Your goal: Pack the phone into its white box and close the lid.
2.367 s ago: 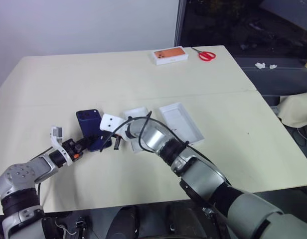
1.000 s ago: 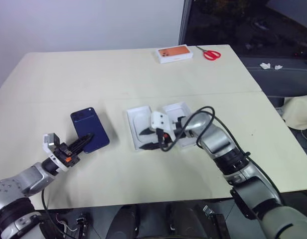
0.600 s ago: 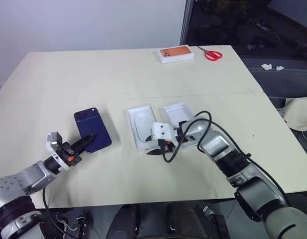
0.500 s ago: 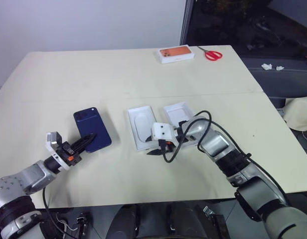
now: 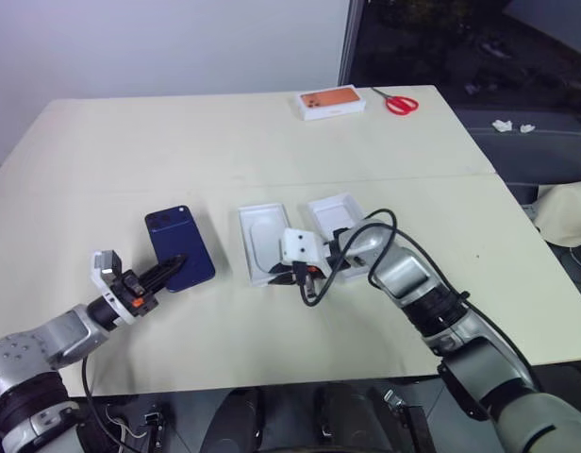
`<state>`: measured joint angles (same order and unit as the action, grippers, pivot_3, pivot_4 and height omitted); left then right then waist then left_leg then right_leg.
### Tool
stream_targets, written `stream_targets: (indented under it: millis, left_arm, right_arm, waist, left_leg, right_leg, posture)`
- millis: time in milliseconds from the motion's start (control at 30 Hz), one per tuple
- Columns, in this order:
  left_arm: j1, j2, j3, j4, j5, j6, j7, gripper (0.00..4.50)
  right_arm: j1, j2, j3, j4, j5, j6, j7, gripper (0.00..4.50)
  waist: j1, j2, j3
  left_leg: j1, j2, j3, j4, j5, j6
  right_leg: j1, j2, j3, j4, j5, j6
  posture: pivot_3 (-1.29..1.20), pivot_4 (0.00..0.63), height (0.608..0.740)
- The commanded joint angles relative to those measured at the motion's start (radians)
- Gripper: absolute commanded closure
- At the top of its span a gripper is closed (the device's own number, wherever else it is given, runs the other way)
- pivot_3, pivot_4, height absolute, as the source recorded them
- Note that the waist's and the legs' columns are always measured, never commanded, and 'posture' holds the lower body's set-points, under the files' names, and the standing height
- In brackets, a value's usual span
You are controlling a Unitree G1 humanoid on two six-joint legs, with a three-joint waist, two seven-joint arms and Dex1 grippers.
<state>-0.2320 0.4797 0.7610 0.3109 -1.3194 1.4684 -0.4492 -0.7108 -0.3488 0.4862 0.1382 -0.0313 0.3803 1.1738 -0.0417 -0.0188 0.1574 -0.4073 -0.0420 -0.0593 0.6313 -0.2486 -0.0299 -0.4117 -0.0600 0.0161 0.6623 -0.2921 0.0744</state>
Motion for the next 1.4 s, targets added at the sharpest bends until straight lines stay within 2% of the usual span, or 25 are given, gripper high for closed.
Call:
stream_targets:
  millis: [33, 167, 333, 567, 667, 800, 1033, 1267, 1400]
  left_arm:
    - [0.0, 0.026, 0.01, -0.032, -0.044, -0.008, -0.018, 4.5]
    - [-0.002, 0.036, 0.013, -0.027, -0.045, -0.009, -0.022, 4.5]
    - [-0.013, 0.069, 0.019, 0.001, -0.037, -0.017, -0.036, 4.5]
    - [-0.037, 0.097, 0.008, 0.025, -0.027, -0.033, -0.048, 4.5]
    - [-0.04, 0.101, 0.003, 0.027, -0.025, -0.033, -0.053, 4.5]
    - [-0.041, 0.099, -0.012, 0.02, -0.023, -0.025, -0.056, 4.5]
    - [-0.072, 0.1, -0.046, 0.023, -0.034, -0.002, -0.061, 4.5]
    - [-0.153, 0.094, -0.141, 0.025, -0.016, 0.025, -0.087, 4.5]
    - [-0.227, 0.081, -0.269, 0.043, 0.062, 0.022, -0.125, 4.5]
  right_arm:
    - [0.01, 0.039, 0.001, -0.06, 0.016, 0.06, -0.041, 4.03]
    - [0.015, 0.094, 0.054, -0.082, -0.065, 0.211, -0.164, 4.03]
    - [0.033, 0.172, 0.069, -0.16, -0.044, 0.438, -0.236, 4.03]
    - [0.022, 0.219, 0.051, -0.148, -0.003, 0.497, -0.276, 4.03]
    - [0.023, 0.205, 0.056, -0.157, 0.01, 0.479, -0.27, 2.96]
    - [0.018, 0.148, 0.063, -0.19, 0.049, 0.442, -0.211, 1.04]
    - [-0.026, 0.085, -0.046, -0.241, 0.181, 0.39, -0.114, 1.04]
    - [-0.013, -0.059, -0.149, -0.256, 0.296, 0.313, 0.018, 1.04]
    - [-0.006, -0.139, -0.151, -0.192, 0.266, 0.26, 0.03, 1.04]
  waist:
    - [0.0, 0.0, 0.0]
    - [0.0, 0.0, 0.0]
    - [0.003, -0.001, -0.001]
    - [0.002, -0.001, -0.001]
    - [0.001, -0.001, -0.001]
    - [0.001, -0.001, -0.001]
    - [0.002, -0.002, 0.0]
    - [0.007, -0.003, 0.0]
    - [0.009, -0.003, 0.0]
  left_leg:
    - [0.0, 0.0, 0.0, 0.0, 0.0, 0.0]
    - [0.0, 0.0, 0.0, 0.0, 0.0, 0.0]
    - [0.0, 0.0, 0.0, 0.0, 0.0, 0.0]
    - [0.0, 0.0, 0.0, 0.0, 0.0, 0.0]
    - [0.0, 0.0, 0.0, 0.0, 0.0, 0.0]
    - [0.0, 0.0, 0.0, 0.0, 0.0, 0.0]
    - [-0.001, 0.0, 0.0, 0.0, 0.0, 0.0]
    - [-0.001, -0.001, 0.0, 0.0, 0.0, 0.001]
    - [-0.001, -0.001, 0.0, 0.0, 0.0, 0.001]
  right_leg:
    - [0.0, 0.0, 0.0, 0.0, 0.0, 0.0]
    - [-0.001, 0.0, 0.0, 0.0, 0.0, 0.0]
    - [-0.001, 0.0, 0.0, 0.0, 0.0, 0.0]
    - [0.0, 0.0, 0.0, 0.0, 0.0, 0.0]
    - [0.0, 0.0, 0.0, 0.0, 0.0, 0.0]
    - [-0.001, 0.0, 0.0, 0.0, 0.0, 0.0]
    - [-0.001, 0.0, 0.0, 0.0, 0.0, 0.0]
    - [0.0, 0.0, 0.0, -0.001, 0.0, 0.0]
    - [0.0, 0.0, -0.001, -0.001, 0.0, 0.0]
  posture:
    - [0.0, 0.15, 0.74]
    - [0.0, 0.15, 0.74]
    - [0.0, 0.15, 0.74]
    - [0.0, 0.15, 0.74]
    - [0.0, 0.15, 0.74]
    - [0.0, 0.15, 0.74]
    - [0.0, 0.15, 0.74]
    - [0.0, 0.15, 0.74]
    - [0.0, 0.15, 0.74]
